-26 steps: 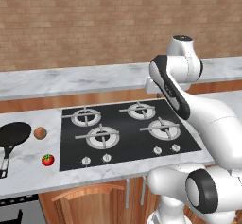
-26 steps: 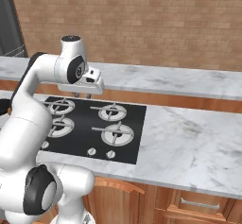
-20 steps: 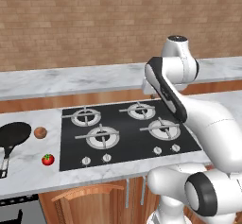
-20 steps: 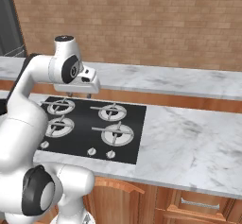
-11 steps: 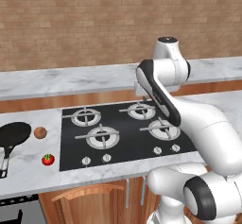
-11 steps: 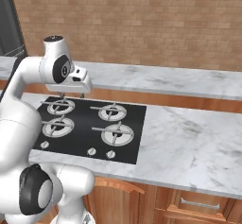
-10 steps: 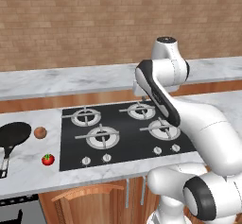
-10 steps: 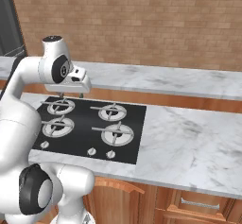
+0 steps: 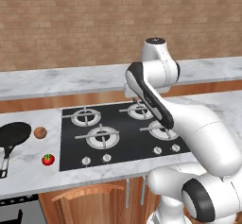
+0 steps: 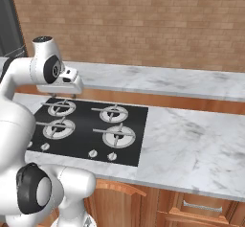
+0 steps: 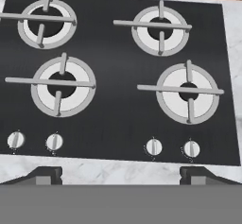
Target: Place the pan on the front left burner on the stove. Then place the tomato and the onion in the pan and turn on the front left burner.
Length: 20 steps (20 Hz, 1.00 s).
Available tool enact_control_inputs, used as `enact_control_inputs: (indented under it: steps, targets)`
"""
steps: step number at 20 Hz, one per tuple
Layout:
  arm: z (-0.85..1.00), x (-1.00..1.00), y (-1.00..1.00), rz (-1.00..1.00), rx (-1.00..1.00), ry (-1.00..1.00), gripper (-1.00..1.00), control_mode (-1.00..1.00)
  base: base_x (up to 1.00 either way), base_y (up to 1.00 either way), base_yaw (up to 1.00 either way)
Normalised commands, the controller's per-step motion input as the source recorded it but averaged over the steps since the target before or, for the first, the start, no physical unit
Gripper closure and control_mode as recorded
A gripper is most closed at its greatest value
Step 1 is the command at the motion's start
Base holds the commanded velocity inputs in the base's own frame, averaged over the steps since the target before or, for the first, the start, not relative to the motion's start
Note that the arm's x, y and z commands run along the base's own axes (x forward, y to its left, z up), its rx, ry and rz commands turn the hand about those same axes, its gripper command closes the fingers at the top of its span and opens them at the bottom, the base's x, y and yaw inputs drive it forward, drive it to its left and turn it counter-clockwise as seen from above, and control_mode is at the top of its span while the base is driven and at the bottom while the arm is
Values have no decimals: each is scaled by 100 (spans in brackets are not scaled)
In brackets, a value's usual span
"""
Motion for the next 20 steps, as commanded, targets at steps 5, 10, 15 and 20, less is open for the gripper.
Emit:
enact_control_inputs:
  steps: [5, 10, 15, 20]
  targets:
    - [0, 0, 39, 0, 0, 0, -100, -100, 0, 0, 0]
    - [0, 0, 42, 0, 0, 0, -100, -100, 0, 0, 0]
    - [0, 0, 41, 0, 0, 0, -100, -100, 0, 0, 0]
    - [0, 0, 43, 0, 0, 2, -100, -100, 0, 0, 0]
